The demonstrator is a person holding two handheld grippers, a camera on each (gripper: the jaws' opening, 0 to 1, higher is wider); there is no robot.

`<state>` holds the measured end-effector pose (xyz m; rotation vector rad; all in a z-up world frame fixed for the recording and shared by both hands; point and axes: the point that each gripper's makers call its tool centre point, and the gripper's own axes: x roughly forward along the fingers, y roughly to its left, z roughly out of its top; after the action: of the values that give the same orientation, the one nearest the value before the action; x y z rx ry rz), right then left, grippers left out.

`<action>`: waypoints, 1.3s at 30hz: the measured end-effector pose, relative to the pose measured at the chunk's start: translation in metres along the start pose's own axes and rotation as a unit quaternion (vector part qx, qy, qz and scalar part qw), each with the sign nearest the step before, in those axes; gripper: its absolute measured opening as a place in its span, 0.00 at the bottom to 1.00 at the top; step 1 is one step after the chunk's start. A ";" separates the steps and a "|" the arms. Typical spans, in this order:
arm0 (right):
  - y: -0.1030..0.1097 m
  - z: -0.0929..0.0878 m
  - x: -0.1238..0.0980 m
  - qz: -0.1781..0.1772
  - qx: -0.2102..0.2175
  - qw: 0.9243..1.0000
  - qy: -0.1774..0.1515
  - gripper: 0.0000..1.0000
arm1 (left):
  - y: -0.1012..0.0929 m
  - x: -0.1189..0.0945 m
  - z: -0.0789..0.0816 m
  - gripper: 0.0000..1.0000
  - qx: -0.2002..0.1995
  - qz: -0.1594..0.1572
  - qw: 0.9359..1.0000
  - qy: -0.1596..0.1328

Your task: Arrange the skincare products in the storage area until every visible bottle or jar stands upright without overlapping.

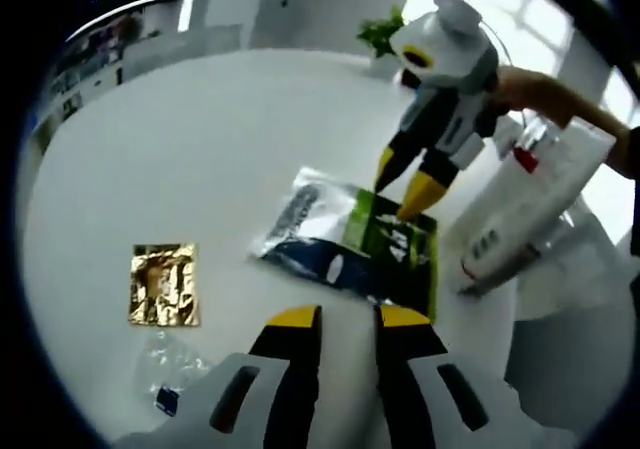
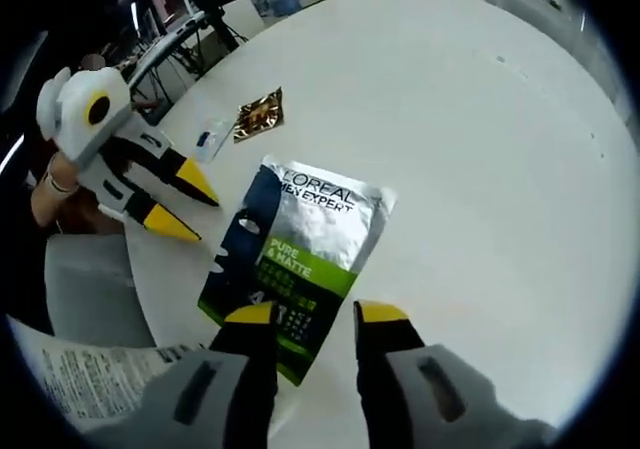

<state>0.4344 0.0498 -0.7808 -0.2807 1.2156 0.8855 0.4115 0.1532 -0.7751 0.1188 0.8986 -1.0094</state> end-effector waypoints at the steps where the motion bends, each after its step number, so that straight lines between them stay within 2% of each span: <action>1: 0.000 0.000 0.000 0.000 0.000 1.000 0.000 0.29 | -0.001 0.001 -0.002 0.19 -0.005 -0.002 1.000 0.004; 7: 0.000 -0.002 0.003 0.002 0.001 1.000 0.000 0.24 | -0.013 0.006 -0.002 0.19 -0.013 -0.014 1.000 0.001; 12: 0.002 -0.001 0.005 0.004 0.004 1.000 -0.001 0.21 | -0.013 0.011 -0.005 0.19 -0.024 -0.014 1.000 0.006; 15: 0.000 -0.003 0.006 0.001 0.000 1.000 0.001 0.20 | -0.016 0.011 -0.002 0.20 -0.033 -0.018 0.999 0.000; 23: -0.007 -0.003 0.009 0.000 0.009 1.000 -0.001 0.10 | -0.016 0.016 0.002 0.19 -0.048 -0.023 0.999 -0.009; 28: -0.011 -0.003 0.009 -0.005 0.020 1.000 -0.014 0.07 | -0.018 0.018 0.009 0.19 -0.108 -0.037 0.992 -0.048; 30: -0.012 -0.005 0.008 -0.008 0.019 1.000 -0.013 0.03 | -0.013 0.019 0.009 0.19 -0.116 -0.036 0.991 -0.052; 35: -0.006 0.000 0.005 -0.002 0.027 0.999 -0.035 0.01 | -0.012 0.015 0.008 0.19 -0.123 -0.037 0.990 -0.056; 39: -0.001 0.014 -0.003 0.011 0.034 0.997 -0.071 0.01 | -0.010 0.003 0.008 0.19 -0.116 -0.037 0.991 -0.061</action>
<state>0.4442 0.0565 -0.7733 -0.1476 1.1156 0.8660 0.4089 0.1416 -0.7696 -0.1719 0.9069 -0.9625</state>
